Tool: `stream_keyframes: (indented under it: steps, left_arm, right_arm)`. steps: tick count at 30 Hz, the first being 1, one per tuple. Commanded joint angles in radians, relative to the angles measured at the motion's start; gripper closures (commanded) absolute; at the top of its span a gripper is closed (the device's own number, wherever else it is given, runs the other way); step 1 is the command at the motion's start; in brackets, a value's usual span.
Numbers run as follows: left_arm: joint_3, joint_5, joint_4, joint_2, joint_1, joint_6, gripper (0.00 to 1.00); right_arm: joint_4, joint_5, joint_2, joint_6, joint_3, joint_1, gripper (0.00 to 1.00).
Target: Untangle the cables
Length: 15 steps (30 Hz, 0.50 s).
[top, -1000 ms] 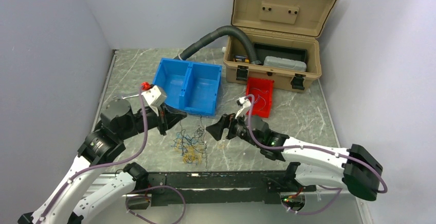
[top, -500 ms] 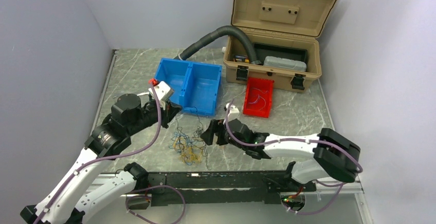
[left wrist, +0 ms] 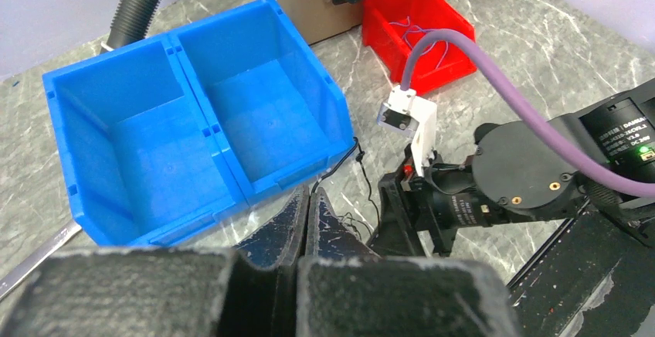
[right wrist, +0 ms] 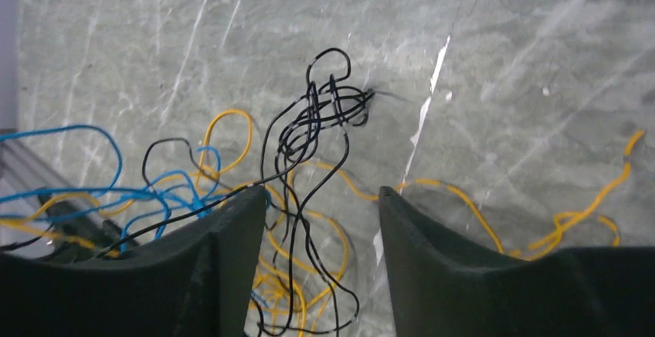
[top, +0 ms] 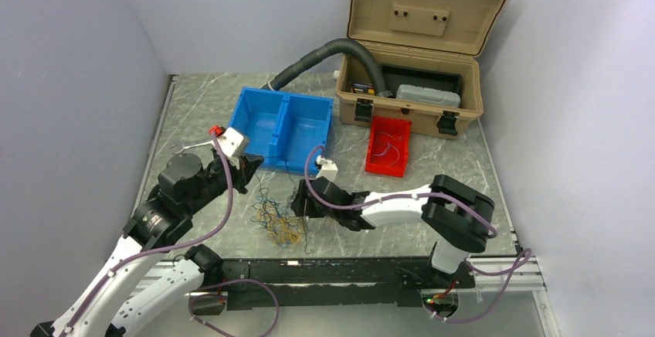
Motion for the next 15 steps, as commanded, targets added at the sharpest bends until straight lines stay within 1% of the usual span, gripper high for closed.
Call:
stream_keyframes:
  steps: [1,2,3,4,6,7,8,10,13,15]
  left_arm:
    - [-0.012,-0.035,0.063,-0.023,0.015,-0.01,1.0]
    - [-0.013,-0.055,0.06,-0.027,0.017,-0.01,1.0]
    - [-0.014,-0.068,0.057,-0.032,0.018,-0.013,1.0]
    - [-0.018,-0.087,0.054,-0.037,0.02,-0.016,1.0]
    - [-0.023,-0.153,0.048,-0.052,0.022,-0.027,1.0]
    - [-0.026,-0.184,0.044,-0.06,0.023,-0.033,1.0]
    - [-0.029,-0.22,0.041,-0.076,0.023,-0.039,1.0]
    - [-0.037,-0.333,0.033,-0.1,0.027,-0.061,1.0]
    - [-0.051,-0.473,0.021,-0.14,0.038,-0.092,1.0]
    - [-0.061,-0.53,0.019,-0.161,0.043,-0.101,1.0]
  right_arm:
    - [-0.133,0.075,0.073,0.021,0.137,0.002,0.52]
    - [-0.168,0.084,0.086,0.026,0.168,0.002,0.62]
    - [-0.196,0.095,0.091,0.032,0.177,0.002,0.65]
    - [-0.209,0.108,0.087,0.042,0.175,0.001,0.72]
    - [-0.207,0.132,0.053,0.062,0.146,0.003,0.85]
    - [-0.21,0.153,0.029,0.08,0.131,0.001,0.95]
    - [-0.228,0.18,-0.003,0.099,0.122,-0.001,1.0]
    - [-0.333,0.254,-0.049,0.158,0.136,-0.006,1.0]
    - [-0.61,0.407,-0.13,0.282,0.189,-0.011,1.0]
    - [-0.754,0.481,-0.196,0.366,0.197,-0.027,1.0]
